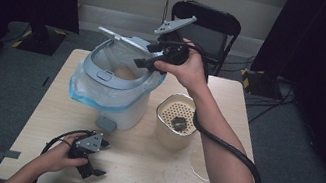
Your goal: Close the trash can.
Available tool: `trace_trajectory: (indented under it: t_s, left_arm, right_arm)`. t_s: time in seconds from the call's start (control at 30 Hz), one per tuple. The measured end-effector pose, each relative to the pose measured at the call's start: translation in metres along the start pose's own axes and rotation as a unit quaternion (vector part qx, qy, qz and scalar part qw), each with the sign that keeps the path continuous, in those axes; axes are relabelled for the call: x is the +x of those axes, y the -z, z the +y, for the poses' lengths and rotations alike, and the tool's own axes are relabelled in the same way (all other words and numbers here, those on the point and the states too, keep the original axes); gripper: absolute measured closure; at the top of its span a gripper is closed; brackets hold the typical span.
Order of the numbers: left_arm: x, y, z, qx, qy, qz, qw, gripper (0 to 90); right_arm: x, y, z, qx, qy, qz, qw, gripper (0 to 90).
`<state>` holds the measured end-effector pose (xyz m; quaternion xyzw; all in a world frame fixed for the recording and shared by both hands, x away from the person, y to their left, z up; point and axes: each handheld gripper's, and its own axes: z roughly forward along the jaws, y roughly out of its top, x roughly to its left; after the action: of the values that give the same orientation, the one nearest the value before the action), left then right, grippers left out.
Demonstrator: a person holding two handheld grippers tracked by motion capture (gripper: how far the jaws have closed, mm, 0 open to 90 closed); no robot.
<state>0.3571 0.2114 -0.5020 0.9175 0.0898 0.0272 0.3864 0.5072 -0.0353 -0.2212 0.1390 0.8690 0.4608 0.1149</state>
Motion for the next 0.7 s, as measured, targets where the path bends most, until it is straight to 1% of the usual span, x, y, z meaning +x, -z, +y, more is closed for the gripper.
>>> trace_trajectory:
  t_s: [0.07, 0.1, 0.2, 0.23, 0.33, 0.47, 0.53, 0.7]
  left_arm:
    - [0.0000, 0.0000, 0.0000, 0.000, 0.000, 0.000, 1.0000, 0.0]
    - [0.0000, 0.0000, 0.0000, 0.000, 0.000, 0.000, 1.0000, 0.0]
    - [0.0000, 0.0000, 0.0000, 0.000, 0.000, 0.000, 1.0000, 0.0]
    - [0.0000, 0.0000, 0.0000, 0.000, 0.000, 0.000, 1.0000, 0.0]
    - [0.0000, 0.0000, 0.0000, 0.000, 0.000, 0.000, 1.0000, 0.0]
    - [0.0000, 0.0000, 0.0000, 0.000, 0.000, 0.000, 1.0000, 0.0]
    - [0.0002, 0.0000, 0.0000, 0.001, -0.001, -0.002, 1.0000, 0.0]
    - [0.0001, 0.0000, 0.0000, 0.001, -0.001, -0.002, 1.0000, 0.0]
  right_arm:
    - [0.0001, -0.0019, -0.0008, 0.001, 0.003, 0.001, 1.0000, 30.3]
    - [0.0003, -0.0026, -0.0012, 0.002, 0.000, 0.004, 1.0000, 30.3]
    - [0.0006, -0.0038, -0.0021, 0.003, 0.000, 0.008, 1.0000, 30.2]
    - [0.0007, -0.0046, -0.0032, 0.002, 0.000, 0.015, 0.9999, 29.9]
    - [0.0013, -0.0051, -0.0043, 0.000, -0.001, 0.016, 0.9999, 29.6]
    - [0.0023, -0.0055, -0.0062, -0.001, -0.003, 0.024, 0.9997, 28.7]
    - [0.0022, -0.0057, -0.0076, -0.003, -0.007, 0.030, 0.9995, 29.2]
    - [0.0019, -0.0061, -0.0095, -0.003, -0.008, 0.037, 0.9993, 31.1]
